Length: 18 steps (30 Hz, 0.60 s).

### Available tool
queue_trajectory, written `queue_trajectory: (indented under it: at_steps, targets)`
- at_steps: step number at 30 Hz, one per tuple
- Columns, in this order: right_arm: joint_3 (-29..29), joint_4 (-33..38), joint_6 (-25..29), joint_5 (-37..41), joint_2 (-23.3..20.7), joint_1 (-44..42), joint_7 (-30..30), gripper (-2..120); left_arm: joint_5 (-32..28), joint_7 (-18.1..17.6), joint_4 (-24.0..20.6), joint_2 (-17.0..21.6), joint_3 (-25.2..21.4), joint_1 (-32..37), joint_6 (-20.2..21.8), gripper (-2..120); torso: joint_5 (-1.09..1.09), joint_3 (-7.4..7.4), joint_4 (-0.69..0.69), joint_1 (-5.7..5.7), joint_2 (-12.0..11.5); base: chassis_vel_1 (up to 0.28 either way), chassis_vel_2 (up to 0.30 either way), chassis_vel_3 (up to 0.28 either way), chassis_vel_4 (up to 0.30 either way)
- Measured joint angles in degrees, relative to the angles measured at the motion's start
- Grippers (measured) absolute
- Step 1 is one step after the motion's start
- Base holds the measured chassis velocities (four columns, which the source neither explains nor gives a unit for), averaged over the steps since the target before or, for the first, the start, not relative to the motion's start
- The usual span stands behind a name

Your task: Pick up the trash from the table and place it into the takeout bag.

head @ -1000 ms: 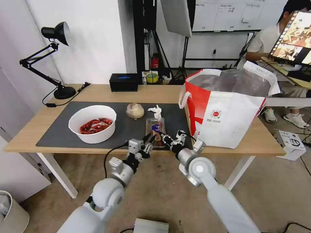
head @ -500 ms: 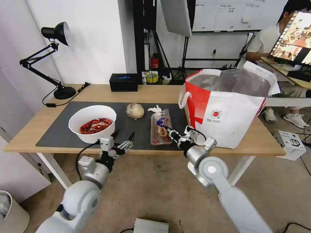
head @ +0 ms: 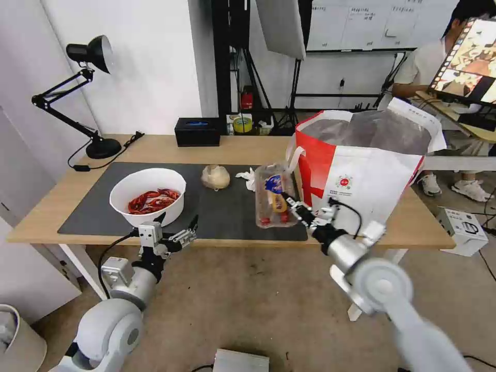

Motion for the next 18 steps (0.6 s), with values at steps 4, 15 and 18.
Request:
queue_trajectory:
  at_steps: [4,15,18]
  targets:
    - [5.22,3.72,0.02,1.75,-2.37,-2.27,-1.21,0,0.09,0.05,0.0,-0.26,-0.61,0.48,-0.03,100,0.0,0.0,0.0,0.0,0.0,0.0,0.0,0.0,0.0]
    - [14.74,7.25,2.07,11.44,-9.75,0.13,0.7,0,0.18,0.29,-0.55,-0.75,-1.38,1.44,-0.24,100,0.0,0.01,0.0,0.0,0.0,0.0,0.0,0.0,0.0]
    - [15.84,7.0,2.87,14.18,-11.83,2.73,2.14,0,0.22,0.33,-0.89,-1.0,-1.54,1.7,-0.26,100,0.0,0.01,0.01,0.0,0.0,0.0,0.0,0.0,0.0]
